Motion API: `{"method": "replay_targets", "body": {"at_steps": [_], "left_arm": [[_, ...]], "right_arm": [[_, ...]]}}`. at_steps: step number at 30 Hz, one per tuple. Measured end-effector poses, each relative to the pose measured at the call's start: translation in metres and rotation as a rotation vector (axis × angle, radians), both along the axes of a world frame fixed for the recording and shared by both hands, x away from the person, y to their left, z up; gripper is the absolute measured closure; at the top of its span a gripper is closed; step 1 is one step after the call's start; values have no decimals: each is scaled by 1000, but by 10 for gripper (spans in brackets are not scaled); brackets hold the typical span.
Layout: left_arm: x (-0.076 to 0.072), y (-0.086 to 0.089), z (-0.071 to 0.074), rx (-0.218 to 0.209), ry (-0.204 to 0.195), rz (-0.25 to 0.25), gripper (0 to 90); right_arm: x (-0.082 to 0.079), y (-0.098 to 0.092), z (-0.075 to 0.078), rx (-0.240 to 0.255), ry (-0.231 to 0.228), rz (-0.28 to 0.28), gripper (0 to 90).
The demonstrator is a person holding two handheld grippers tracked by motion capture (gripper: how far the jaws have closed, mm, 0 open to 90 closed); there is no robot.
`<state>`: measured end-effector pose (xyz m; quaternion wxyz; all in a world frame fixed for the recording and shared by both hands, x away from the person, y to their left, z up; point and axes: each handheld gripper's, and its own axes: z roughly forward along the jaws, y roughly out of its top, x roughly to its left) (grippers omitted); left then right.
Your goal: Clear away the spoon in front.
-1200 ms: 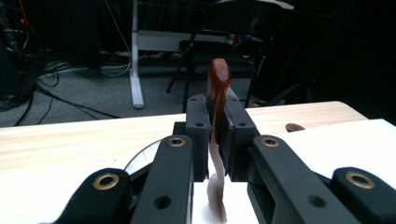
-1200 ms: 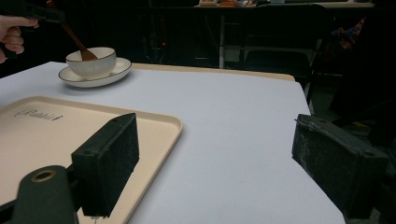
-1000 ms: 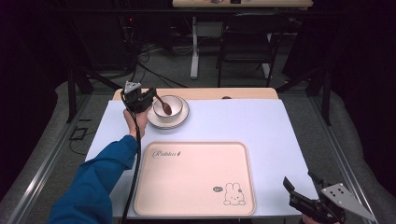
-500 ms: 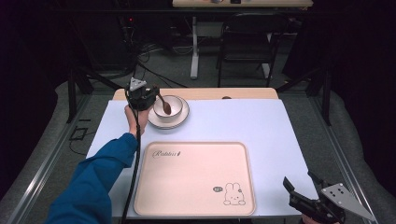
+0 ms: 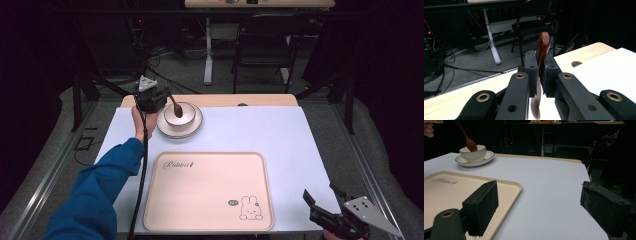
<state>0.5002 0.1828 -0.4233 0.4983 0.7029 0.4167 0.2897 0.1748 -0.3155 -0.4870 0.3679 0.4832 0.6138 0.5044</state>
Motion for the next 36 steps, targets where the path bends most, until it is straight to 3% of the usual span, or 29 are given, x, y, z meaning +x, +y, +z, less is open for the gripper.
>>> {"method": "replay_targets", "body": {"at_steps": [6, 22, 36], "left_arm": [[-4, 4, 16, 20, -11, -29, 847], [-17, 19, 38, 50, 2, -94, 848], [-44, 34, 59, 62, 11, -173, 847]], "right_arm": [[0, 0, 0, 0, -1, 2, 138], [0, 0, 0, 4, -6, 8, 138], [-1, 0, 0, 9, -11, 19, 138]]}}
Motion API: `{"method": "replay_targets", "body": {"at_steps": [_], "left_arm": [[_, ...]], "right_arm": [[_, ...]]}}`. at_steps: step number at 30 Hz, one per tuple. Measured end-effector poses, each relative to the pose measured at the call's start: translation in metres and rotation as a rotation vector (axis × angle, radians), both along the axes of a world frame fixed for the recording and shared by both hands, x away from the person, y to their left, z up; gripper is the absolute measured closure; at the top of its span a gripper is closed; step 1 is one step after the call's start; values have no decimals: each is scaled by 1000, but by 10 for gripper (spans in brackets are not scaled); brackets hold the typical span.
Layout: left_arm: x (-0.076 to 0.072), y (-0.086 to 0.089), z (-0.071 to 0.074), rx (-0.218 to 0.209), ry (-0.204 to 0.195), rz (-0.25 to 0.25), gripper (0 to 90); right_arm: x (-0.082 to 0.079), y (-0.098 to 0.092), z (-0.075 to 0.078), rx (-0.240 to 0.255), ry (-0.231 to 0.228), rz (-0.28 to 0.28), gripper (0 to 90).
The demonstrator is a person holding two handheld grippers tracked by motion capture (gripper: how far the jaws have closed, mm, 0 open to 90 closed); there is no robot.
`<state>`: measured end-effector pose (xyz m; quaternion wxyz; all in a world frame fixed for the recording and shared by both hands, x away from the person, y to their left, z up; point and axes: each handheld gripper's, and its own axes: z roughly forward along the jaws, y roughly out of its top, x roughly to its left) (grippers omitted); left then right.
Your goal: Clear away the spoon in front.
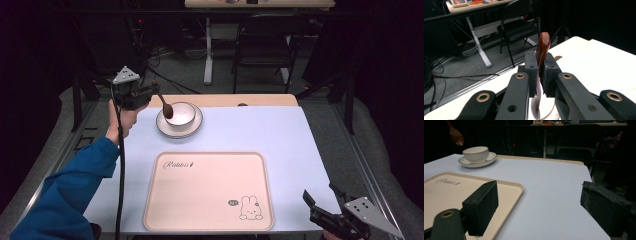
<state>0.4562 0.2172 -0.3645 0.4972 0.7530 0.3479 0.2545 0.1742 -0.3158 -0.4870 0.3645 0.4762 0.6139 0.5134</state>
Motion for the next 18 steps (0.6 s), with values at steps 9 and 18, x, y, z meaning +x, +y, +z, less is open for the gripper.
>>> {"method": "replay_targets", "body": {"at_steps": [9, 18], "left_arm": [[-18, 8, 7, 20, 16, -50, 847], [-34, 14, 11, 34, 40, -101, 847]], "right_arm": [[0, 0, 0, 0, 1, -1, 138], [0, 0, 0, 0, 3, -2, 138]]}}
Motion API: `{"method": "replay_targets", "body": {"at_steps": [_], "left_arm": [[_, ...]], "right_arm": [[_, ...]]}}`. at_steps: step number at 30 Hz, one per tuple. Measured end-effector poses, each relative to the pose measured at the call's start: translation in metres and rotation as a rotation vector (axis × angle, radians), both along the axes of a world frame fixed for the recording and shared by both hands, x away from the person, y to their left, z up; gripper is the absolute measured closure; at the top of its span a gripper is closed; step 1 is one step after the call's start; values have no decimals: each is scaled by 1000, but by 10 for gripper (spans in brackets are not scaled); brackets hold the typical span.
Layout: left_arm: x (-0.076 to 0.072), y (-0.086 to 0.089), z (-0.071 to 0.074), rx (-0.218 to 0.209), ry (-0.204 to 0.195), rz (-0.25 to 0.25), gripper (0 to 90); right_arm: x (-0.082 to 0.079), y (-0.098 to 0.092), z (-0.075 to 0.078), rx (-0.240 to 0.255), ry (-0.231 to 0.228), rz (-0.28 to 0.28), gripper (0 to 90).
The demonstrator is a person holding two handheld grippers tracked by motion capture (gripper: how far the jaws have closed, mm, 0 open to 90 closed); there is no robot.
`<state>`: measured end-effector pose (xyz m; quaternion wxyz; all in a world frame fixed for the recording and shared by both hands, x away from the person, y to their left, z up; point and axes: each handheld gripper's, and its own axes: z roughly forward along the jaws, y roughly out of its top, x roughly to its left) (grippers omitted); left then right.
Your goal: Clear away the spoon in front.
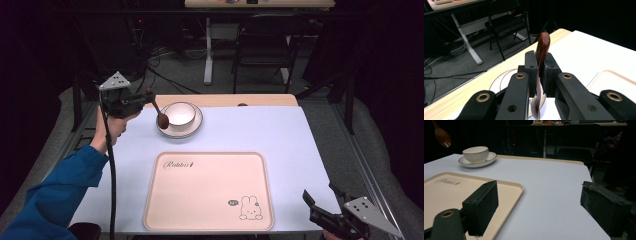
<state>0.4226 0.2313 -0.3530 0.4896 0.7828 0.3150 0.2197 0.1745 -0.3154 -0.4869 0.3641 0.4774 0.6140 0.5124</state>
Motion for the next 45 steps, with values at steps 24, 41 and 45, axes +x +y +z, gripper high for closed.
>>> {"method": "replay_targets", "body": {"at_steps": [24, 41, 45], "left_arm": [[-37, -3, -4, 77, 58, -121, 847], [-56, -8, -21, 91, 148, -198, 847], [-58, -10, -26, 100, 170, -213, 846]], "right_arm": [[0, 0, 0, -1, 2, -2, 138], [1, 0, 0, -1, 1, -3, 138], [1, 0, 0, 0, 1, -3, 138]]}}
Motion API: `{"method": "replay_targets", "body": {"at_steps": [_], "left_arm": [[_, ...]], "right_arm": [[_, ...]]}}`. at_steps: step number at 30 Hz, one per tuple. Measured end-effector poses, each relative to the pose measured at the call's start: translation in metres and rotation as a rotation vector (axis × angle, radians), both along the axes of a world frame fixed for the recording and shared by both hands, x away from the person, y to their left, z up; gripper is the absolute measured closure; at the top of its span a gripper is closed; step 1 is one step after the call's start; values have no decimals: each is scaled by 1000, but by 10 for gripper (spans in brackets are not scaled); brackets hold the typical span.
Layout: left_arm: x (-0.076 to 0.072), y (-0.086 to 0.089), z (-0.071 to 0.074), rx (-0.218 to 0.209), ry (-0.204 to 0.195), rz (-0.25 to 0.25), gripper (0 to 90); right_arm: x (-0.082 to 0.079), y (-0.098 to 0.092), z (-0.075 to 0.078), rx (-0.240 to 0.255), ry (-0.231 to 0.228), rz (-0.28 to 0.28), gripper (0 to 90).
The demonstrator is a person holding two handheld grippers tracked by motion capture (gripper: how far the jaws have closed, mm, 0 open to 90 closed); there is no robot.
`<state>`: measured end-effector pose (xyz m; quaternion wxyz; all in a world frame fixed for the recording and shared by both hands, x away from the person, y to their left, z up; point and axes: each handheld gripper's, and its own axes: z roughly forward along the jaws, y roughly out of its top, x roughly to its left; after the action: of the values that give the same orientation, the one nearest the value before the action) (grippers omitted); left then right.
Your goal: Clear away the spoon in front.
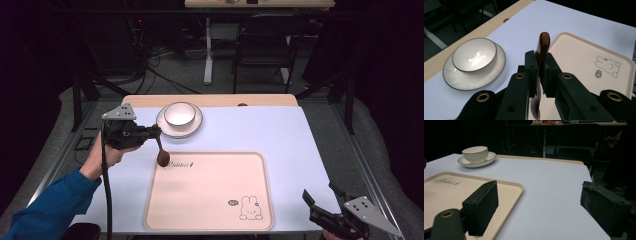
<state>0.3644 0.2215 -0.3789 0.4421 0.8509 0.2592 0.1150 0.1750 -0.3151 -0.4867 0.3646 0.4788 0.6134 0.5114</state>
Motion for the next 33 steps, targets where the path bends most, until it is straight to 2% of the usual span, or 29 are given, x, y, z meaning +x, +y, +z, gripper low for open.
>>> {"method": "replay_targets", "body": {"at_steps": [7, 8, 9, 10, 17, 20, 26, 28, 32, 33], "left_arm": [[-3, -2, -16, 33, 70, -31, 846], [-3, -2, -16, 33, 70, -31, 846], [-3, -2, -20, 34, 91, -41, 846], [-3, -2, -20, 34, 91, -41, 846], [-3, -3, -35, 29, 171, -74, 846], [-4, -4, -43, 40, 199, -91, 846], [-2, -5, -55, 46, 243, -96, 844], [0, -4, -58, 32, 261, -88, 844], [1, -2, -60, 23, 259, -75, 841], [2, -1, -62, 6, 264, -67, 840]], "right_arm": [[0, 0, 0, 0, 1, 1, 138], [0, 0, 0, 0, 1, 1, 138], [0, 0, 0, 0, 2, 1, 138], [0, 0, 0, 0, 2, 1, 138], [0, 0, 0, 0, 1, 1, 138], [0, 0, 0, -1, 1, 1, 138], [0, 0, 0, -1, 3, 1, 138], [0, 0, 0, 0, 4, 0, 138], [0, 0, 0, -1, 3, 0, 138], [0, 0, 0, -1, 3, -1, 138]]}}
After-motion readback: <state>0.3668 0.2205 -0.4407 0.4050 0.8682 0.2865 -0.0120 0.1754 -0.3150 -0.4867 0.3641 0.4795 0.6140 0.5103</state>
